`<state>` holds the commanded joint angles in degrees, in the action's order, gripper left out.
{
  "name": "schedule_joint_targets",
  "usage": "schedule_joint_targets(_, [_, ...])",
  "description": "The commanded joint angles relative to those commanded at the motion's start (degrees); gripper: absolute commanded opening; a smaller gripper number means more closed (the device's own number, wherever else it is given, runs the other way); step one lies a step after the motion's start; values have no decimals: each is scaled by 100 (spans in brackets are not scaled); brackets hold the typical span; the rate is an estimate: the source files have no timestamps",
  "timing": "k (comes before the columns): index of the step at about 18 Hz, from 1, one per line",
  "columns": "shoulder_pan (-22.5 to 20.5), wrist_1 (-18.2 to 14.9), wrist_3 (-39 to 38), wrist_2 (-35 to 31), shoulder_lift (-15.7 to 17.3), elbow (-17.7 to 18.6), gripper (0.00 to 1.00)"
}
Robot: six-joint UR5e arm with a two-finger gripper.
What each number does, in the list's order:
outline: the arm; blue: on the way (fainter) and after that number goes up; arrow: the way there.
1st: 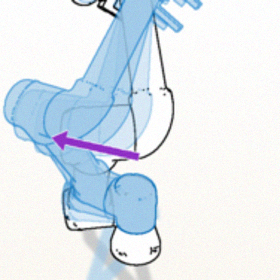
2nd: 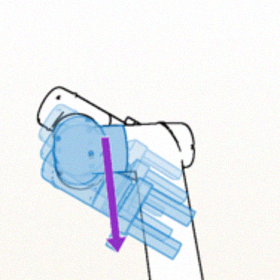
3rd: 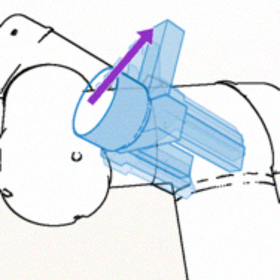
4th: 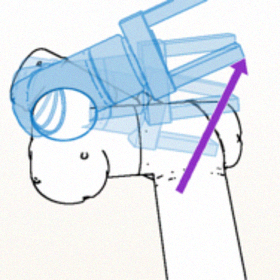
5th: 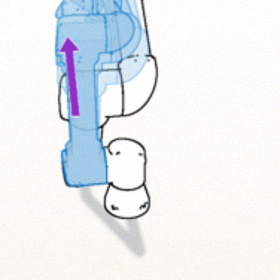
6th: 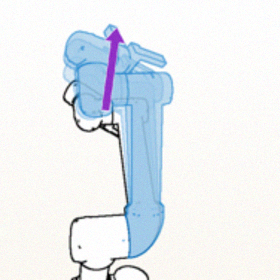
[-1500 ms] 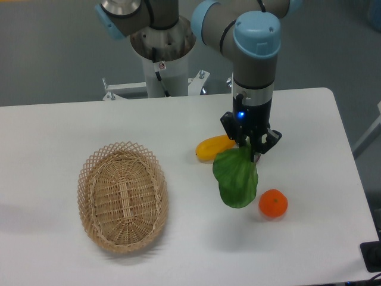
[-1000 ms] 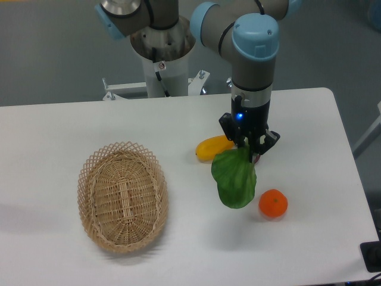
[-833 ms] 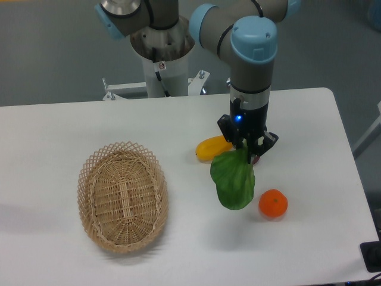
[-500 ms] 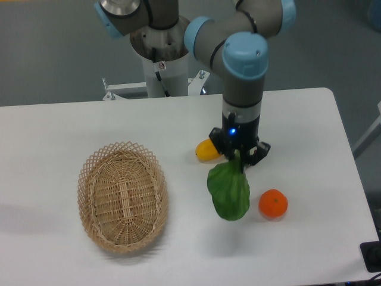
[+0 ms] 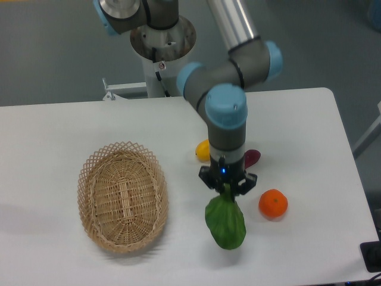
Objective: Place the green vegetable on the table
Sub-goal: 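Set the bok choy down on the table beside the orange, then open the gripper, release the bok choy and lift away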
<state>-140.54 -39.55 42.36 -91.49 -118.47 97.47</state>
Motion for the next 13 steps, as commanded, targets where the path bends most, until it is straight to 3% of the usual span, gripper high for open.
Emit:
schedule_joint_targets(6, [0, 35, 9, -18, -158, -9, 33])
schedule_joint_targets(8, [9, 27, -9, -18, -141, -18, 38])
schedule_joint_targets(9, [9, 26, -9, -9, -123, -35, 51])
schedule_joint_targets(11, [9, 26, -9, -9, -80, -79, 100])
schedule_joint_targets(13, [9, 18, -70, 17, -36, -158, 100])
